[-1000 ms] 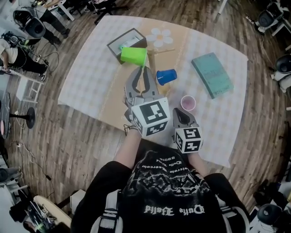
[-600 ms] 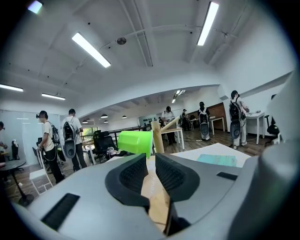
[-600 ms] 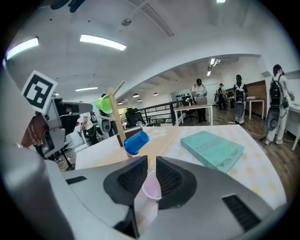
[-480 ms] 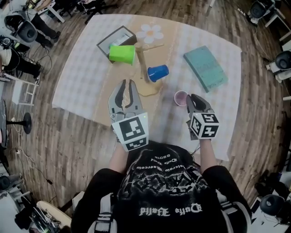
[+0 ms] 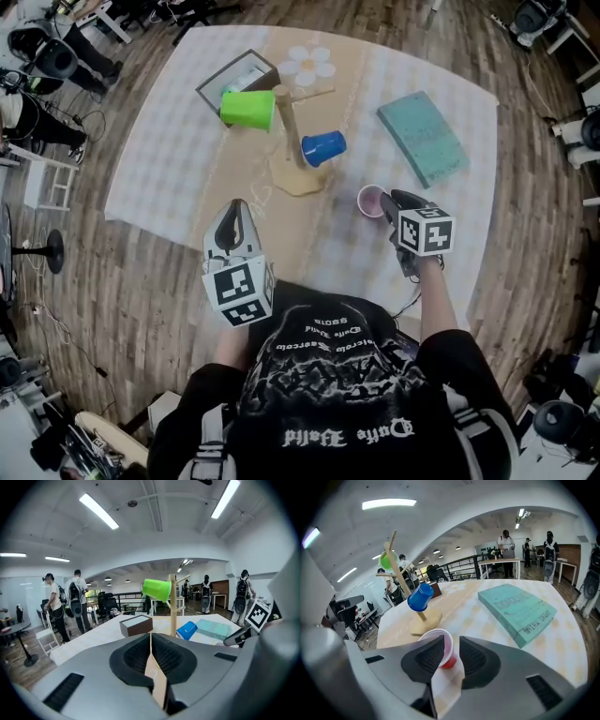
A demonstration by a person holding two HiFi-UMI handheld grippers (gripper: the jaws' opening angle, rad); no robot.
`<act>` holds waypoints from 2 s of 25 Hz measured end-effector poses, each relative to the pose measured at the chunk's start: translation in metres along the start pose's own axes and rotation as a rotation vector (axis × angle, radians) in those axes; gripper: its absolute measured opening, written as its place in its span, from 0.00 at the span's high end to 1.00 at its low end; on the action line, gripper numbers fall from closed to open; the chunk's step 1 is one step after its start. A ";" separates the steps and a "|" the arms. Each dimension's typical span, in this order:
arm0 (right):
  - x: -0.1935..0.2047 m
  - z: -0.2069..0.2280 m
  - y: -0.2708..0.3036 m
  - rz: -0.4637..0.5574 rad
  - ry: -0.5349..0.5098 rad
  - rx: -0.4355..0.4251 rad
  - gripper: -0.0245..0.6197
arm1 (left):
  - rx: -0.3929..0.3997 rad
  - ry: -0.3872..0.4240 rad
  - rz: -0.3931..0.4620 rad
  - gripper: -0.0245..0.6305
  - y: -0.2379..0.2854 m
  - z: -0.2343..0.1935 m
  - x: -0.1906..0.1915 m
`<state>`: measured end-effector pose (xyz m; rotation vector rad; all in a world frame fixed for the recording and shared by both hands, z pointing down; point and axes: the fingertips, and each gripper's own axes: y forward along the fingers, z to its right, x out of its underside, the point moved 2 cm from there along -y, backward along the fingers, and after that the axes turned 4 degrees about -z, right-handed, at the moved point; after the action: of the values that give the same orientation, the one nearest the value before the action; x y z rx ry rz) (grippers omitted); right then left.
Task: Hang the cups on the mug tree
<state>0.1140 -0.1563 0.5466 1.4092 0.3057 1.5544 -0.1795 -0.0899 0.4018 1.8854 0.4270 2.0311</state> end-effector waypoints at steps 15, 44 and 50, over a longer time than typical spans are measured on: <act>0.002 0.004 0.014 -0.088 -0.008 -0.031 0.90 | -0.026 -0.197 -0.113 0.93 -0.001 -0.035 0.041; -0.172 -0.043 -0.012 0.318 -0.278 0.061 0.91 | 0.016 -0.239 -0.131 0.93 0.013 -0.032 0.039; -0.201 -0.057 -0.002 0.381 -0.324 0.045 0.91 | 0.004 -0.242 -0.135 0.93 0.014 -0.037 0.039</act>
<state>0.0357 -0.2874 0.4034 1.8008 -0.1328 1.5873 -0.2196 -0.0856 0.4400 2.0148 0.4793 1.6934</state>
